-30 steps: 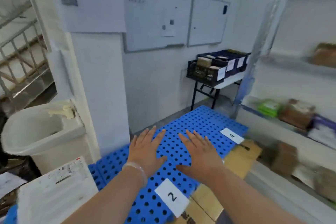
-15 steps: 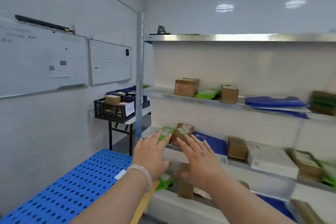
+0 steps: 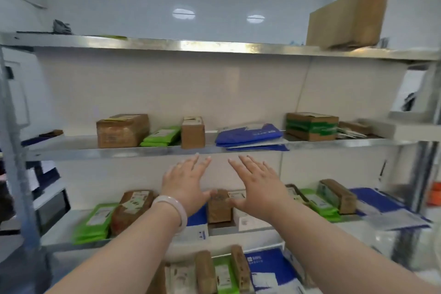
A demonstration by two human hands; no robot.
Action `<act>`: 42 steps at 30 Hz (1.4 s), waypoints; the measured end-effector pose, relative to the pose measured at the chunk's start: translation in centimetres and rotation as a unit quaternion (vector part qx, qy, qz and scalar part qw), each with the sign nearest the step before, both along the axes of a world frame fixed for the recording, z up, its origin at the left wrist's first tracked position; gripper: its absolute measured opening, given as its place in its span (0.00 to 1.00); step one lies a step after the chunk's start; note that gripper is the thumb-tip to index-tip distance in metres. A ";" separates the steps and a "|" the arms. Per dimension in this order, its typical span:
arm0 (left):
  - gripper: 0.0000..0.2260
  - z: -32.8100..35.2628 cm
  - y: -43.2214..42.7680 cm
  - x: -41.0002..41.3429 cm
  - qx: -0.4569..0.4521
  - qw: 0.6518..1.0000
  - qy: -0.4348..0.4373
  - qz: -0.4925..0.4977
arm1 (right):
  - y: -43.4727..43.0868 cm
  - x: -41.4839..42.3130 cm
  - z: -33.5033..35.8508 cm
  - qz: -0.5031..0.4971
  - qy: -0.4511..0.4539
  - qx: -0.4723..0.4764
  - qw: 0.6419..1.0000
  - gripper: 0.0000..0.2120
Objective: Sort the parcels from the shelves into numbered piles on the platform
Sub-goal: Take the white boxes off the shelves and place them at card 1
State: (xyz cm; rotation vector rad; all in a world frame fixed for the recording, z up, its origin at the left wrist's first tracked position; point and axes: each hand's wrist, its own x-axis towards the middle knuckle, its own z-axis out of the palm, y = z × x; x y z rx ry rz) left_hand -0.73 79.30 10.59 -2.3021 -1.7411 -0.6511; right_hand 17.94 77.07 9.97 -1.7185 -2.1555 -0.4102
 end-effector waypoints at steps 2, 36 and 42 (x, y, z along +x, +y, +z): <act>0.36 -0.2 3.1 2.2 0.001 0.999 -0.006 -0.038 | 1.6 2.4 -0.2 -0.046 0.005 -0.004 0.999 0.42; 0.32 1.2 15.3 60.2 -0.024 0.934 -0.028 -0.356 | 4.7 55.5 -0.5 -0.352 0.074 -0.025 0.933 0.42; 0.32 2.1 20.4 68.2 -0.043 0.925 -0.051 -0.374 | 8.4 63.8 0.0 -0.387 0.102 -0.014 0.916 0.42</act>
